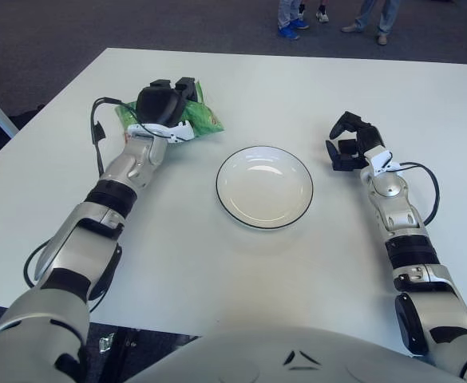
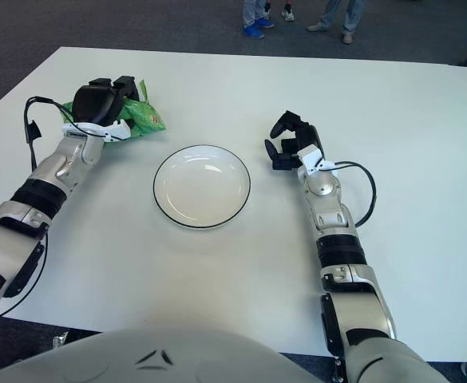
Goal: Put the snack into the plate.
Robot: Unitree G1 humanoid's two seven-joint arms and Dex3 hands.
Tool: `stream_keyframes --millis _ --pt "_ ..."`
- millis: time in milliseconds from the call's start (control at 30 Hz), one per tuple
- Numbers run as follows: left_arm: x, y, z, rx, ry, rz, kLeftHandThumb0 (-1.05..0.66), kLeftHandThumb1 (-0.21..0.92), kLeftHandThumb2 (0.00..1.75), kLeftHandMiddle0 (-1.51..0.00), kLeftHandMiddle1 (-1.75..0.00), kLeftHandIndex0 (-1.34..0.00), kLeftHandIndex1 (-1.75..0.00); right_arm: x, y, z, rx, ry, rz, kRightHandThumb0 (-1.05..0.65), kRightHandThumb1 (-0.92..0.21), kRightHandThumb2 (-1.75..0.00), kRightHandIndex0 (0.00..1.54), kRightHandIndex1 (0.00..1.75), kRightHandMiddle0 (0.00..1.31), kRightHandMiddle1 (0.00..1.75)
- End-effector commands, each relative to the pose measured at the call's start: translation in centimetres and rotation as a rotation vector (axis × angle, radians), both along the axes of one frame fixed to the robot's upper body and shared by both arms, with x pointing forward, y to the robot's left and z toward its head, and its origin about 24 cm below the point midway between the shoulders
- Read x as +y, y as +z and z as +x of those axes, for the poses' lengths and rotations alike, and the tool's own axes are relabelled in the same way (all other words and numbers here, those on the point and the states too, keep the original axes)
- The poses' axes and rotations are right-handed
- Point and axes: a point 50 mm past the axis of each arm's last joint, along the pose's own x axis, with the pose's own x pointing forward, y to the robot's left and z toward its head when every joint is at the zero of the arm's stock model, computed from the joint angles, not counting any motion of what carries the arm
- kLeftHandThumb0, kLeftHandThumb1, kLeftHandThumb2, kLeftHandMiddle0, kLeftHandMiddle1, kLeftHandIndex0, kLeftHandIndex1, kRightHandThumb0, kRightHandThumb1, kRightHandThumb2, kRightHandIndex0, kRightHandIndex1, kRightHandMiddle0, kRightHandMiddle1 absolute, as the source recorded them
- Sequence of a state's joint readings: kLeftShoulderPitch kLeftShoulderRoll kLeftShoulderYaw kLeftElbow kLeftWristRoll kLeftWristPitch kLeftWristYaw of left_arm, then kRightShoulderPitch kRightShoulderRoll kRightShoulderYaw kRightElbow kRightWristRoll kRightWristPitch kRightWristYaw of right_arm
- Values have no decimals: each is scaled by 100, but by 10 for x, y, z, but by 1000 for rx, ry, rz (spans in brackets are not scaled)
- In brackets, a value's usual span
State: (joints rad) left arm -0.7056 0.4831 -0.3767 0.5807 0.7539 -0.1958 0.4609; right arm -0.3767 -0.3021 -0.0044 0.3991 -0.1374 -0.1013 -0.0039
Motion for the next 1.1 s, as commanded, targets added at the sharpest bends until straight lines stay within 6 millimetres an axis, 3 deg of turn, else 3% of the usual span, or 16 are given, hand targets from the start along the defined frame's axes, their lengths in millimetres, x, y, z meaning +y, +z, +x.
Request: stream_keyframes --millis 0,567,1067 --pt "4 16 -3 -38 -8 -12 0 -3 167 -90 -164 -65 -175 -4 -38 -13 171 -14 -19 -47 -36 -127 131 175 58 175" --pt "-7 45 -15 -114 -282 -125 0 -2 169 -88 -169 -64 -175 -6 -40 -11 192 -9 -1 -47 -37 -125 130 175 57 175" --pt "-28 63 -31 -200 -439 -57 0 0 166 -87 -168 -62 -175 -4 -40 -10 183 -14 -20 -47 -36 -126 130 175 58 175"
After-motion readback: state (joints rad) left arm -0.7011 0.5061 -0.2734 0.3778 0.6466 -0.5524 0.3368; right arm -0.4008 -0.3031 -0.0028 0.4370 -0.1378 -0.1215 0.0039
